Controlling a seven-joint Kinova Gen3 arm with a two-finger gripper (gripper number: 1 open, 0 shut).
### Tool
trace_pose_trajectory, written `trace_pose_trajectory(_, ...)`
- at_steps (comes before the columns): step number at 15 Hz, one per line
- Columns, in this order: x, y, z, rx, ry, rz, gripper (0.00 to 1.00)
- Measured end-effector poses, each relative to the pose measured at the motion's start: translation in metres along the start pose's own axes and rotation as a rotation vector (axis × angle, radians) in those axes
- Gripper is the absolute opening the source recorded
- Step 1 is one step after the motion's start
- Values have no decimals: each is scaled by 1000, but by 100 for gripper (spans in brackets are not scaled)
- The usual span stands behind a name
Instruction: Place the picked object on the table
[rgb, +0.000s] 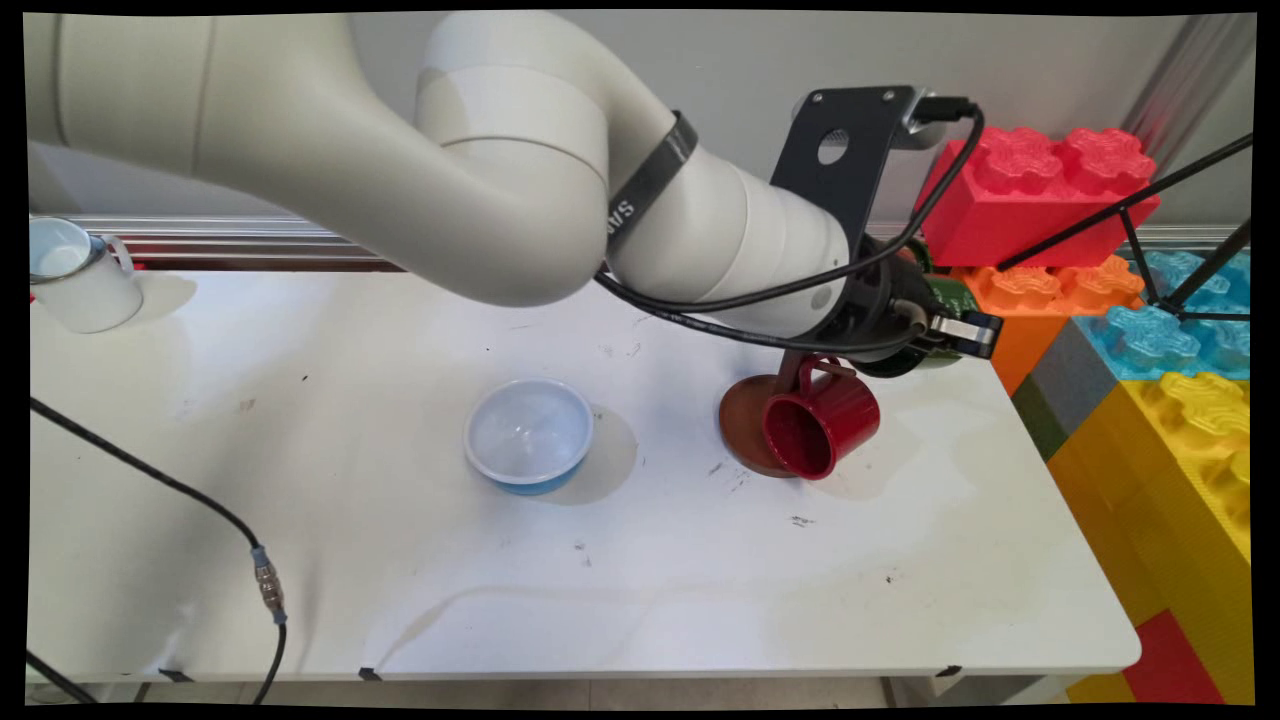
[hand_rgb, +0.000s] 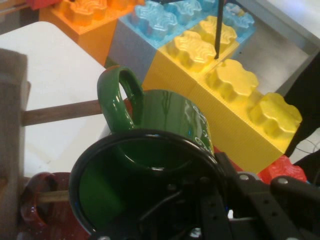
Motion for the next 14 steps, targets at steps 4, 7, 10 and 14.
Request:
trace_pose_trajectory(4, 1, 5, -6, -23, -8, -1, 0)
trace_pose_trajectory(7, 1, 9, -12, -43, -25, 3, 0)
trace_pose_trajectory(10, 0, 10, -18, -60, -50, 22, 0)
trace_pose_trajectory(14, -1, 7, -26, -75, -92, 62, 0)
